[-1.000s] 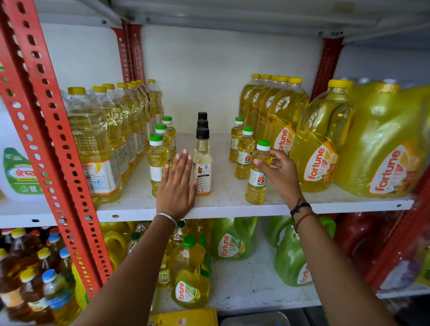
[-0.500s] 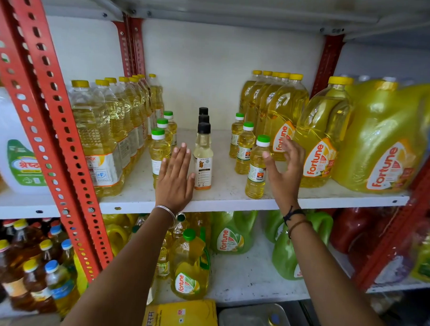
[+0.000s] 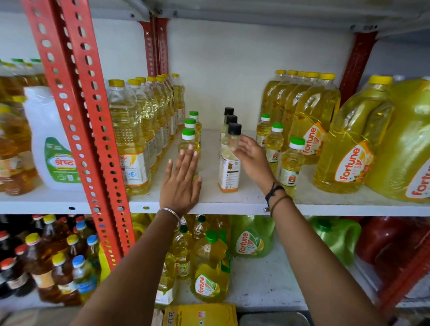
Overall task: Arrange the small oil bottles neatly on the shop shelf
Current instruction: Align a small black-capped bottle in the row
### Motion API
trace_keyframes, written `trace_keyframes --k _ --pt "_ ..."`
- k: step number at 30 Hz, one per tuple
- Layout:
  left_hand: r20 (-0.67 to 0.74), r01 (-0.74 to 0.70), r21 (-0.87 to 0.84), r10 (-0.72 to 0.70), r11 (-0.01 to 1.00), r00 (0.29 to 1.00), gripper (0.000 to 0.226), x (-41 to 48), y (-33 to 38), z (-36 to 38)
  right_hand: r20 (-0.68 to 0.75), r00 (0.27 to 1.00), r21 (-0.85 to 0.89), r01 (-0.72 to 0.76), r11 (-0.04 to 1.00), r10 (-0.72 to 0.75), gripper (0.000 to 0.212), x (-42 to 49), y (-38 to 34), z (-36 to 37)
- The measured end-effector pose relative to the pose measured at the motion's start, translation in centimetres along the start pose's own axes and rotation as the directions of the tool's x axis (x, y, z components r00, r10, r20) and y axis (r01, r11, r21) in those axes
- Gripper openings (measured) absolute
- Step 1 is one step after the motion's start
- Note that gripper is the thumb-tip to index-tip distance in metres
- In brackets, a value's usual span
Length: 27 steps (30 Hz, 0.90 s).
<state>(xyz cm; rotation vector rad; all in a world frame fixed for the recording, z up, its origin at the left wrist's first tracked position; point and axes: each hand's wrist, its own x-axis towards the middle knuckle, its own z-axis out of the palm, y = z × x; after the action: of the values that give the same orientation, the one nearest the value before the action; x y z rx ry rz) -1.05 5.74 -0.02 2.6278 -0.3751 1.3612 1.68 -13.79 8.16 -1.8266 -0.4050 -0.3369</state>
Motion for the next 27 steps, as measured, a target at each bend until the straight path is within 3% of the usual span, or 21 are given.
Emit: trace_keyframes --k 6,16,21,27 --pt "-0.006 -0.006 0.009 0.006 1.000 1.000 0.061 -0.12 0.03 0.00 -0.010 1.000 0.070 -0.003 0.998 0.004 0.035 0.66 0.30 -0.45" --pt "-0.012 -0.004 -0.004 0.004 1.000 1.000 0.061 -0.30 0.02 -0.03 -0.235 0.972 -0.168 -0.012 0.986 -0.028 0.041 1.21 0.10 0.06" --pt "-0.016 -0.005 -0.010 0.005 1.000 1.000 0.062 -0.34 0.04 -0.03 -0.193 0.980 -0.139 0.014 0.990 -0.041 0.047 0.92 -0.07 0.03" --pt "-0.018 -0.010 -0.016 0.009 1.000 1.000 0.061 -0.34 0.12 -0.03 -0.166 0.985 -0.047 0.037 0.998 -0.044 0.039 1.08 -0.24 -0.45"
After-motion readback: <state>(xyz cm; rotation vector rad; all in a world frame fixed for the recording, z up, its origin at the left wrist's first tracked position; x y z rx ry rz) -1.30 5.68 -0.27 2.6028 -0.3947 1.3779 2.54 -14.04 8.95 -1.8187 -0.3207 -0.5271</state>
